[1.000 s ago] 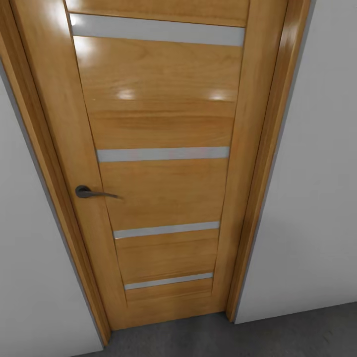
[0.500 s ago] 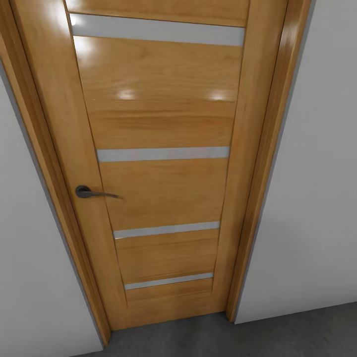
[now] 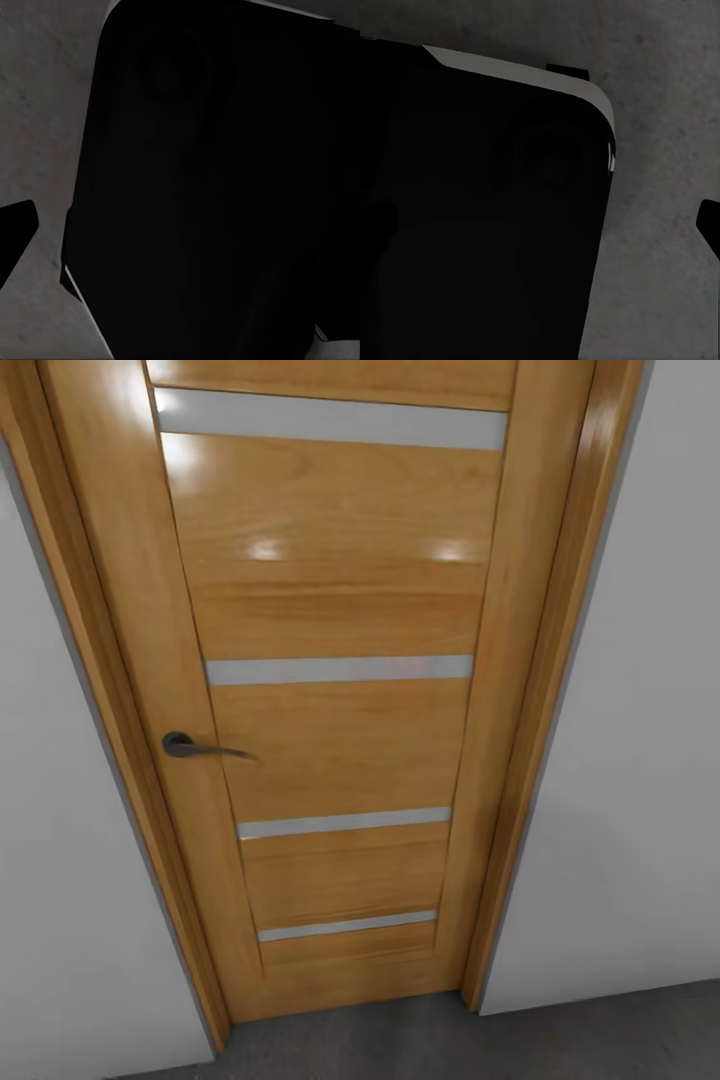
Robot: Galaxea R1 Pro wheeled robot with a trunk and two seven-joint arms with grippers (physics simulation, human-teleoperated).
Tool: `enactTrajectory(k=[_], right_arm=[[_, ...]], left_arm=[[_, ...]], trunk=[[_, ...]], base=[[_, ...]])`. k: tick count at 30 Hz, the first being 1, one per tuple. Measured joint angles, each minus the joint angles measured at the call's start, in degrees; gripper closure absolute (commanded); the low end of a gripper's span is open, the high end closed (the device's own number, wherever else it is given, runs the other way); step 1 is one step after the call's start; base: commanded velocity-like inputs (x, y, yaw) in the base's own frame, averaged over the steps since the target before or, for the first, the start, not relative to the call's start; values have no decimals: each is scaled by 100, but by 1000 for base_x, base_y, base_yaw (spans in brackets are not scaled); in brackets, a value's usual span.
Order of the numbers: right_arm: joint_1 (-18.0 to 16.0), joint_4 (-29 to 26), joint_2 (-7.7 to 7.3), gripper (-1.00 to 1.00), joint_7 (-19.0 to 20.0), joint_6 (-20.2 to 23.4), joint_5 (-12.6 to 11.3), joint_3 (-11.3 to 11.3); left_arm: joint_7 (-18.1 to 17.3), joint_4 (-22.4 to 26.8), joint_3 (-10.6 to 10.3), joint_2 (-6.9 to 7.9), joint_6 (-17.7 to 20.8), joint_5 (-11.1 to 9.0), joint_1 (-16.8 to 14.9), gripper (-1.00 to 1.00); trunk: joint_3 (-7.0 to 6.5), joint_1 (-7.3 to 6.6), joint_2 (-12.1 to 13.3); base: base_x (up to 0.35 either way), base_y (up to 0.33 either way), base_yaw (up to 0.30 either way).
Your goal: Move the two storage containers from the living room to the garage. In the garage, place one container on the floor and stack the other container on top of it (either order is fine).
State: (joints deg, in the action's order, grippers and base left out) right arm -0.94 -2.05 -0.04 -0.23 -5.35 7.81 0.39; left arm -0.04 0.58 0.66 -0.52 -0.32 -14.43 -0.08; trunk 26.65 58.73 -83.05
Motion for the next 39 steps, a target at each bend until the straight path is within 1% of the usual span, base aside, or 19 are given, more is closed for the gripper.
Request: enactTrajectory(k=[6,17,25,39], right_arm=[[0,-1,-10,-100,14,5,-6,4],[0,-1,-5,-100,12,12,-4,0],[0,-1,-3,-100,-1,8,-5,-3],[1,-2,12,-100,-34,-21,-1,-14]], left_arm=[[0,0,0,0,-1,-3,0,-100],[-4,0,0,0,0,5,0,-100],[-4,0,0,0,0,6,0,-100],[-3,0,0,0,0,6,0,-100]], trunk=[[19,0,0],[25,0,0],[25,0,0],[25,0,0]], base=[[0,0,184],[0,0,40],[0,0,190],[0,0,24]])
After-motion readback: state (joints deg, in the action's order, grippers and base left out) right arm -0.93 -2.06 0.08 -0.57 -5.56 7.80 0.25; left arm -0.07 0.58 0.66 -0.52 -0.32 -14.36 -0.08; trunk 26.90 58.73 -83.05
